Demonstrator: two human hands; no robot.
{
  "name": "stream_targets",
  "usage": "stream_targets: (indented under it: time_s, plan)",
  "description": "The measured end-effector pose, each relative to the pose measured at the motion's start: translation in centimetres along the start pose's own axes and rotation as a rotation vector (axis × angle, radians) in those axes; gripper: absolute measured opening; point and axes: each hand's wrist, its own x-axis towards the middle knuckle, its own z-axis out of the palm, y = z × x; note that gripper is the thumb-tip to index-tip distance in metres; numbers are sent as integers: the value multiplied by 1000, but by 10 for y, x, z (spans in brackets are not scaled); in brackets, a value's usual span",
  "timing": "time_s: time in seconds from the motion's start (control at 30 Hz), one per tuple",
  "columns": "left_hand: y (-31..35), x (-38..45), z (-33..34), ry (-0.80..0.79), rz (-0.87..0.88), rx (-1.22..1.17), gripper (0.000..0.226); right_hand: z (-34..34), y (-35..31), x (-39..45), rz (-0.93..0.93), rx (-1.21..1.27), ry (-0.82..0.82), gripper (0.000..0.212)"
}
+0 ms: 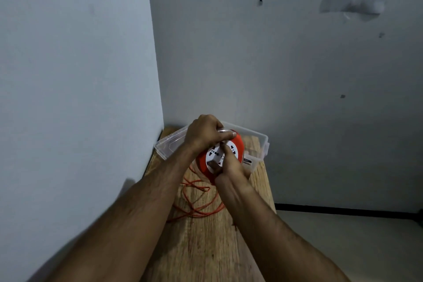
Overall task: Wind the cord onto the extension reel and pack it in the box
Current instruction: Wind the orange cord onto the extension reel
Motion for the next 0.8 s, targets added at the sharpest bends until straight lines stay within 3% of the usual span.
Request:
stream_targets:
  time_s: [0.1, 0.23, 0.27, 0.33, 0.37, 0.43, 0.5, 0.6, 0.8]
  plan:
    - [0, 2, -6, -82, -40, 5, 64, -2, -2, -7, -8, -65, 5, 71]
    - [-3, 4, -11, -134, -69, -10, 56, -11, -6, -12, -114, -229, -131, 43]
    - [-6, 3, -11, -127, -70, -29, 61, -14, -8, -15, -269, -363, -205, 31]
    - [-12, 2, -12, -116, -87, -64, 63, -26, -14, -10, -874, -707, -379, 14]
    - [-15, 1, -13, -123, -101, -71, 58, -32, -18, -3, -1201, -876, -467, 14]
    - [-19, 2, -15, -157, -122, -89, 49, -41, -28, 11, -1681, -1197, -684, 24]
    - [-20, 4, -17, -173, -120, -122, 56, -47, -36, 23, -1938, -1544, -806, 38]
    - [-17, 8, -20, -173, -129, -155, 62, -50, -45, 25, -2009, -1833, -808, 54]
    - [-2, 7, -27, -242, -101, -100, 51, -43, -50, 23, -2094, -1941, -737, 52]
